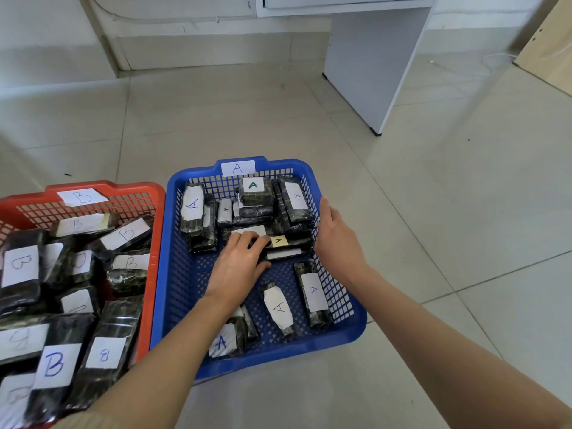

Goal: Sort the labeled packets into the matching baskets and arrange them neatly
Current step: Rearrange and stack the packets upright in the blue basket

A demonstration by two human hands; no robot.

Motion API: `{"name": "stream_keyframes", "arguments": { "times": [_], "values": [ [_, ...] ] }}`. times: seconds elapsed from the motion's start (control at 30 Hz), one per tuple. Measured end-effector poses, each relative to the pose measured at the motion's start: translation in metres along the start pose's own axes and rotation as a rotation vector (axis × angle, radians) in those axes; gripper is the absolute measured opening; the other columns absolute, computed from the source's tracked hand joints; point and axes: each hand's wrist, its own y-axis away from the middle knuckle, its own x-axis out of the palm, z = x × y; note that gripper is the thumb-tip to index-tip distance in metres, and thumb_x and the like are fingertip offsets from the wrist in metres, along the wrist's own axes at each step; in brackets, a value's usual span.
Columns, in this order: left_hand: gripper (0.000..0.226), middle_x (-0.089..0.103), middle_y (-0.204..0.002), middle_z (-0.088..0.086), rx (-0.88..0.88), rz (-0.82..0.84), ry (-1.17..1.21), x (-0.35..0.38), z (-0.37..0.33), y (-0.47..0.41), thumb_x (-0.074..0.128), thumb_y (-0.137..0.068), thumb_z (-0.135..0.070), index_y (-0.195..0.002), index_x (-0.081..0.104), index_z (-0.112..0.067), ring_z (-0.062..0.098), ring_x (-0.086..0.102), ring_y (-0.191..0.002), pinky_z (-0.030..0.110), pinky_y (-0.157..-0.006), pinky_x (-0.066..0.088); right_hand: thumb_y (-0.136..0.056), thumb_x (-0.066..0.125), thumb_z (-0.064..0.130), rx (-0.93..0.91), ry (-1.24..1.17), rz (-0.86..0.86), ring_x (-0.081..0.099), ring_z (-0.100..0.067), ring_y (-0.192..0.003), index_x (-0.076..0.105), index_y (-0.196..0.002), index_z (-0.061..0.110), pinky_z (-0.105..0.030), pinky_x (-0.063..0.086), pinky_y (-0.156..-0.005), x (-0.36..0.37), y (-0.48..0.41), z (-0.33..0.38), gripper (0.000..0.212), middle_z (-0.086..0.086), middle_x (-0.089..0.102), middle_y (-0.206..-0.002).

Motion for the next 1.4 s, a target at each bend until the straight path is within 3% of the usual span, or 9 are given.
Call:
{"name": "stream_keyframes", "arguments": {
  "times": [0.33, 0.5, 0.63, 0.8, 0.9, 0.97, 1.07, 1.27, 1.4],
  "values": [
    [0.034, 0.059, -0.108, -0.001, 0.029, -0.127, -0.140, -0.016, -0.033, 0.001, 0.061, -0.083, -0.044, -0.107, 0.064, -0.020, 0.022, 0.051, -0.103, 0.038, -0.078, 0.046, -0.098, 0.036, 0.008, -0.042, -0.088, 0.039, 0.050, -0.035, -0.112, 0.004, -0.151, 0.011, -0.034, 0.036, -0.077, -0.004, 0.003, -0.008, 0.062, -0.015, 0.037, -0.141],
    [0.067, 0.044, -0.133, 0.004, -0.092, 0.429, -0.069, -0.015, -0.080, -0.009, 0.052, -0.083, -0.061, -0.132, 0.048, -0.015, 0.024, 0.033, -0.127, 0.040, -0.099, 0.032, -0.101, 0.030, 0.015, -0.091, -0.140, 0.043, 0.054, -0.033, -0.099, 0.010, -0.150, 0.013, -0.036, 0.040, -0.075, -0.010, 0.016, -0.015, 0.053, -0.017, 0.049, -0.125],
    [0.070, 0.034, -0.133, 0.010, -0.312, 0.508, 0.264, -0.010, -0.086, -0.017, 0.073, -0.076, -0.044, -0.131, 0.048, -0.010, 0.029, 0.034, -0.126, 0.040, -0.101, 0.037, -0.099, 0.033, 0.010, -0.107, -0.161, 0.082, 0.054, -0.031, -0.097, 0.012, -0.150, 0.015, -0.035, 0.039, -0.075, -0.014, 0.021, -0.019, 0.056, -0.016, 0.052, -0.121],
    [0.039, 0.058, -0.112, 0.006, -0.463, 0.411, 0.705, -0.026, -0.075, -0.018, 0.078, -0.076, -0.021, -0.110, 0.062, -0.013, 0.021, 0.058, -0.098, 0.033, -0.087, 0.050, -0.099, 0.035, 0.010, -0.087, -0.175, 0.083, 0.050, -0.030, -0.110, 0.020, -0.147, 0.014, -0.036, 0.040, -0.087, -0.017, 0.024, -0.017, 0.051, -0.014, 0.049, -0.129],
    [0.021, 0.063, -0.094, 0.007, -0.603, 0.241, 0.902, -0.040, -0.057, -0.016, 0.076, -0.077, -0.014, -0.093, 0.062, -0.015, 0.019, 0.061, -0.083, 0.036, -0.082, 0.055, -0.100, 0.039, 0.014, -0.147, -0.175, -0.131, 0.035, -0.022, -0.129, 0.041, -0.137, 0.007, -0.025, 0.028, -0.102, -0.019, 0.028, -0.011, 0.038, -0.008, 0.042, -0.139],
    [0.018, 0.065, -0.095, 0.009, -0.703, 0.053, 1.006, -0.053, -0.039, -0.015, 0.074, -0.079, -0.012, -0.092, 0.061, -0.012, 0.016, 0.062, -0.083, 0.029, -0.074, 0.055, -0.099, 0.043, 0.022, -0.176, -0.290, -0.181, 0.041, -0.018, -0.124, 0.050, -0.130, 0.010, -0.023, 0.031, -0.098, -0.022, 0.031, 0.000, 0.034, -0.004, 0.050, -0.131],
    [0.022, 0.065, -0.095, 0.006, -0.765, -0.138, 1.124, -0.076, -0.017, -0.010, 0.073, -0.080, -0.012, -0.098, 0.061, -0.008, 0.013, 0.062, -0.081, 0.017, -0.064, 0.052, -0.098, 0.047, 0.031, -0.162, -0.510, 0.088, 0.057, -0.014, -0.099, 0.049, -0.130, 0.019, -0.028, 0.044, -0.088, -0.021, 0.036, 0.023, 0.035, 0.003, 0.061, -0.109],
    [0.019, 0.068, -0.092, 0.004, -0.712, -0.201, 1.094, -0.097, 0.008, 0.012, 0.072, -0.082, -0.016, -0.098, 0.065, -0.010, 0.016, 0.065, -0.088, 0.027, -0.077, 0.055, -0.093, 0.057, 0.017, -0.055, -0.705, 0.345, 0.052, -0.013, -0.069, 0.059, -0.116, 0.015, -0.029, 0.049, -0.057, -0.008, 0.032, 0.059, 0.024, 0.004, 0.057, -0.089],
    [0.024, 0.064, -0.106, 0.001, -0.619, -0.329, 0.585, -0.092, 0.034, 0.030, 0.060, -0.090, -0.029, -0.108, 0.063, -0.013, 0.014, 0.058, -0.099, 0.031, -0.088, 0.047, -0.094, 0.054, 0.012, 0.003, -0.690, 0.462, 0.045, -0.009, -0.066, 0.060, -0.109, 0.010, -0.021, 0.037, -0.058, -0.002, 0.028, 0.066, 0.016, 0.003, 0.051, -0.081]
  ]
}}
